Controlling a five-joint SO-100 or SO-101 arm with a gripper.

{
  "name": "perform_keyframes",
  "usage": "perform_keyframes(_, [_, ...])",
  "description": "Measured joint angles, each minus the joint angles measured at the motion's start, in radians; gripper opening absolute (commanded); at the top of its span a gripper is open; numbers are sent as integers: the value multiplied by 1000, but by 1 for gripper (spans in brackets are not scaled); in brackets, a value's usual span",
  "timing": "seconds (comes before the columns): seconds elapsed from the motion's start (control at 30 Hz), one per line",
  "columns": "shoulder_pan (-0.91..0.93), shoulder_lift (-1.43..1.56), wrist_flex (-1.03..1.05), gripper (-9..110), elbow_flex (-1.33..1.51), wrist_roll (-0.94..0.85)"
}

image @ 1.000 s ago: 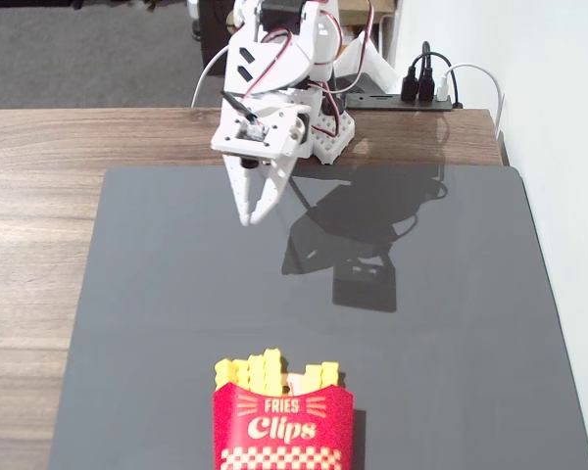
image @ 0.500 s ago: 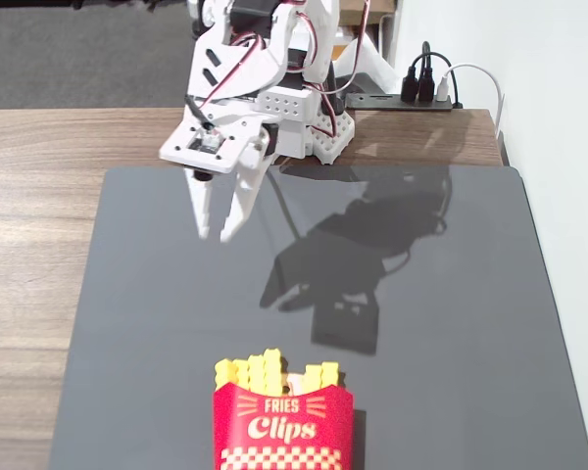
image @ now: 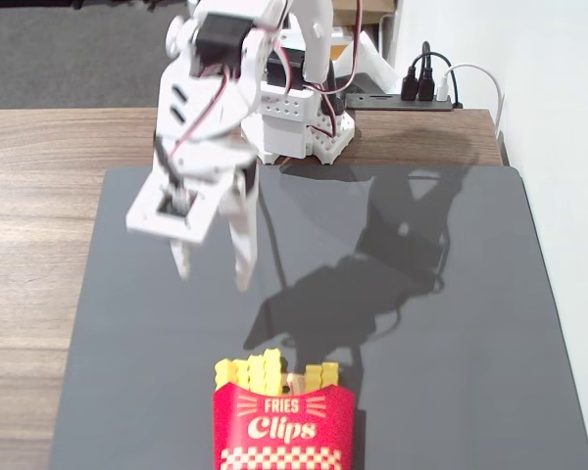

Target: Grab a fry

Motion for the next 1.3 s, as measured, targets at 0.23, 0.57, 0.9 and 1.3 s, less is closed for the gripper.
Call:
perform_keyframes(0.23, [-32,-281,54,23,-241,-23])
perform_keyframes(0.57, [-64,-522,55,22,-400,-41])
perform_keyframes(0.9, [-72,-604,55,19,-465,-32])
perform_keyframes(1.3, [-94,-635,29,1,-479,18])
